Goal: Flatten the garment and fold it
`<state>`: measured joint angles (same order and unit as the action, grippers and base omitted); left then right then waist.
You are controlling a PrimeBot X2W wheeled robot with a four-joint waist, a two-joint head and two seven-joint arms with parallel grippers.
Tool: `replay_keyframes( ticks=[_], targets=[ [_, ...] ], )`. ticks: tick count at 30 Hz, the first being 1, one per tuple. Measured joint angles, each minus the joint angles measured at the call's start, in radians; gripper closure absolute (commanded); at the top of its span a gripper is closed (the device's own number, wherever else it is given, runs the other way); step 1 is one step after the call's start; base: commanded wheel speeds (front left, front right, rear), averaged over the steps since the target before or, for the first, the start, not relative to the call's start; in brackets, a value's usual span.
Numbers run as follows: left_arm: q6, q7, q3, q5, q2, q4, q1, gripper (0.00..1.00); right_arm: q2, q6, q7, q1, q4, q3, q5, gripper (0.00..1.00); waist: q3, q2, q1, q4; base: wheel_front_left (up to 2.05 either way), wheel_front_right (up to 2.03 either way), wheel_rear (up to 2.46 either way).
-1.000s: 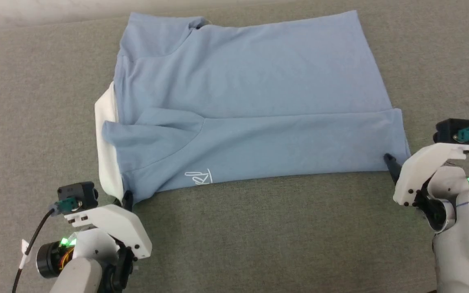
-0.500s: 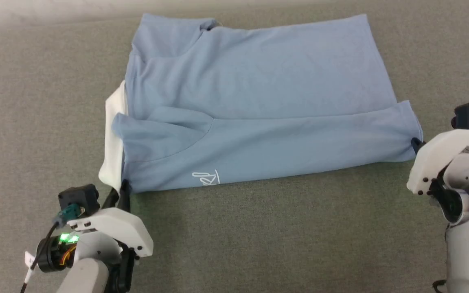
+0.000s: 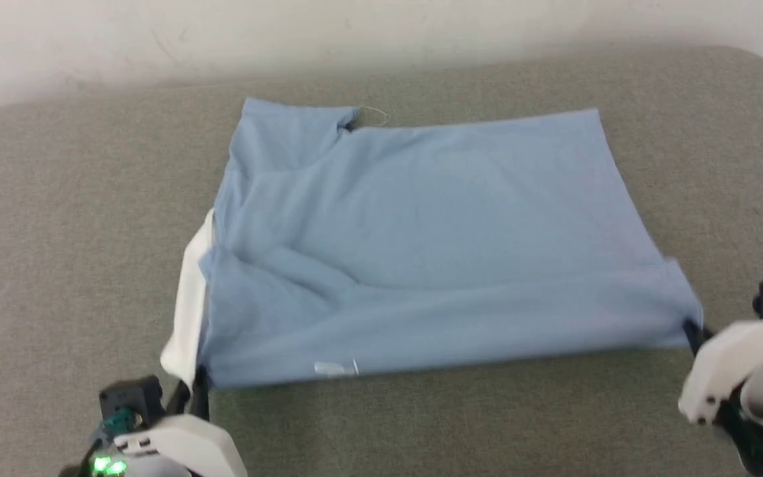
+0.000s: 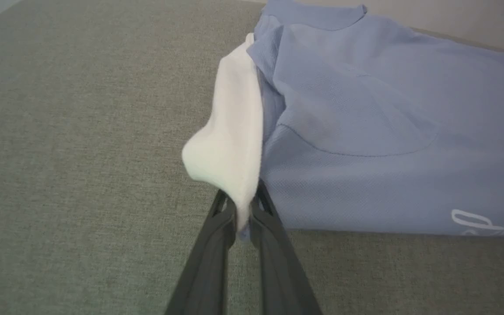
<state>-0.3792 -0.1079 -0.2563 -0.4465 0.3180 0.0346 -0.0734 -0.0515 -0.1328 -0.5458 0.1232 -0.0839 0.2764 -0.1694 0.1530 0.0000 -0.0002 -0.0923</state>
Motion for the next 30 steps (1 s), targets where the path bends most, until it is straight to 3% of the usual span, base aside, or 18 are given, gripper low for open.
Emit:
replay_keyframes(
  ticks=[7,16,17,18,19,24,30],
  targets=[
    [0.0,-0.112,-0.035,-0.031,0.003,-0.011,-0.045,1.0,0.0,0.0,-0.048,-0.081,-0.043,0.0,-0.021,1.0,0.013,0.0,0.0,0.003,0.0,0.0,0.0],
    [0.01,-0.101,-0.036,-0.051,-0.008,-0.072,-0.015,1.0,0.001,0.0,0.04,-0.058,-0.145,0.005,-0.027,1.0,0.04,0.0,0.0001,0.001,0.0,0.0,0.0],
    [0.01,-0.099,-0.032,-0.056,-0.012,-0.077,-0.015,0.64,0.001,0.0,0.048,-0.057,-0.149,0.004,-0.027,0.71,0.038,0.0,0.0001,0.0,0.0,0.0,0.0],
    [0.01,-0.099,-0.029,-0.062,-0.014,-0.081,-0.015,0.18,0.001,0.0,0.056,-0.056,-0.151,0.003,-0.027,0.2,0.035,0.0,0.0002,0.0,0.0,0.0,0.0],
    [0.01,-0.099,-0.026,-0.067,-0.014,-0.083,-0.016,0.0,0.001,0.0,0.065,-0.056,-0.15,0.003,-0.027,0.0,0.03,0.0,0.0002,-0.001,0.0,0.0,0.0],
    [0.01,-0.085,-0.009,-0.077,-0.005,-0.063,-0.028,0.0,0.0,0.0,0.163,-0.064,-0.087,-0.025,-0.028,0.0,0.004,0.0,0.0002,-0.004,0.0,0.0,0.0],
    [0.01,0.017,0.021,-0.023,0.048,0.044,-0.001,0.0,-0.023,0.0,0.419,-0.067,0.011,-0.093,-0.026,0.0,0.002,0.0,0.0002,-0.014,0.0,0.0,0.0]
  ],
)
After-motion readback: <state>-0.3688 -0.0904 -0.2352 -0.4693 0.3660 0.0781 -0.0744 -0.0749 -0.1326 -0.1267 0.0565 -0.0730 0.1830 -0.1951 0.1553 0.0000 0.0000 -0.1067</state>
